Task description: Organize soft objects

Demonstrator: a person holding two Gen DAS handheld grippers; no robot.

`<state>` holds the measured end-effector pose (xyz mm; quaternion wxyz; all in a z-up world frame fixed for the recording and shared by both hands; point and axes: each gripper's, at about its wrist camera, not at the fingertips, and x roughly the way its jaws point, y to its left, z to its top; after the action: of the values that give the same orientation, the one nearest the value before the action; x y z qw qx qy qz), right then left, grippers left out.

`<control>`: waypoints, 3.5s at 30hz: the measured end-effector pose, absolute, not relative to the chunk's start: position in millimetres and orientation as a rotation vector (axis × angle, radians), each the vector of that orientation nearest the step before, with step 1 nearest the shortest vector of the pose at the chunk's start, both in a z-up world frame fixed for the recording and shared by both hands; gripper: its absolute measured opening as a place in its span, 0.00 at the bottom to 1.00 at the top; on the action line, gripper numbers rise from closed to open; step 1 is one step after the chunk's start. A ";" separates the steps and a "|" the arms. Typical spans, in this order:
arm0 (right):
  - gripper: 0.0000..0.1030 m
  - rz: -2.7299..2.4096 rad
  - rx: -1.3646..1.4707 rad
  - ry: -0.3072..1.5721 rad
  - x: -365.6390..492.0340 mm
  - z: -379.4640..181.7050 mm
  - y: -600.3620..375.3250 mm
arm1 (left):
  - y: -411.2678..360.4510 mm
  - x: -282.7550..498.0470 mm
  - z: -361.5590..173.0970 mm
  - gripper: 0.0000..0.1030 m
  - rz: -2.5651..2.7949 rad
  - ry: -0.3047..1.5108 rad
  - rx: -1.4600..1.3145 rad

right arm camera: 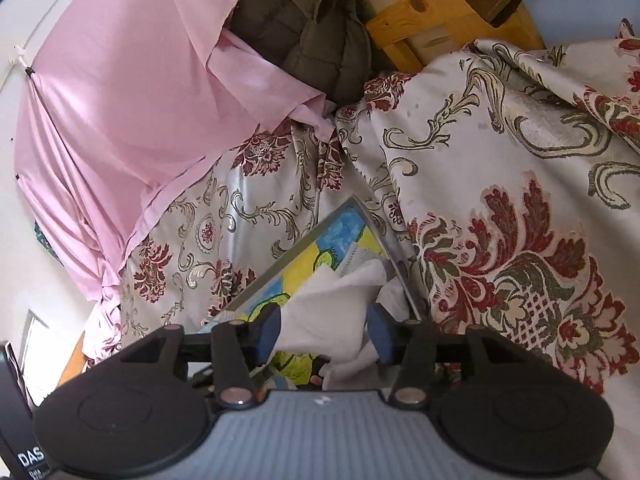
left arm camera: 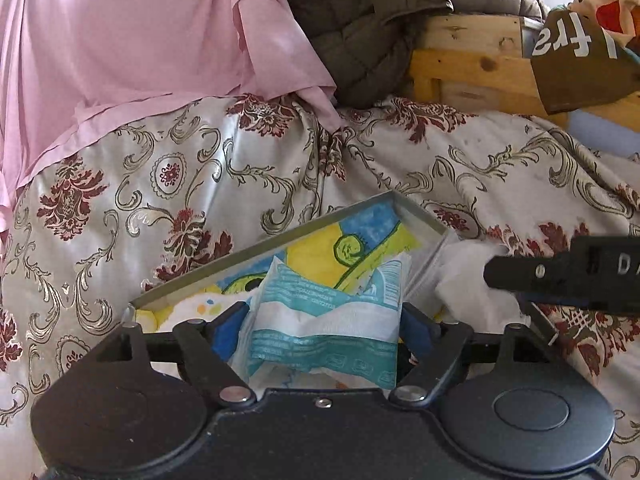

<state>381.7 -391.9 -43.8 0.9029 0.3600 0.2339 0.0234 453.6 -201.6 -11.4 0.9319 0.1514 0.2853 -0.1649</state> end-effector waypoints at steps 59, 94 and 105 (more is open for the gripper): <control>1.00 0.061 0.422 0.285 126.2 47.1 -310.8 | -66.6 172.6 87.9 0.99 -0.133 0.366 -0.103; 1.00 -0.035 0.132 0.398 57.8 -9.2 -233.3 | -9.5 71.1 -10.8 0.99 0.015 0.422 -0.122; 1.00 -0.089 0.074 0.434 66.7 -24.5 -226.3 | -12.3 68.4 -22.9 0.99 0.026 0.426 -0.100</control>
<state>66.7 -226.3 -24.5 0.9749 0.0367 0.2150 -0.0443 68.4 -12.3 -22.9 0.9761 -0.0497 0.2114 0.0130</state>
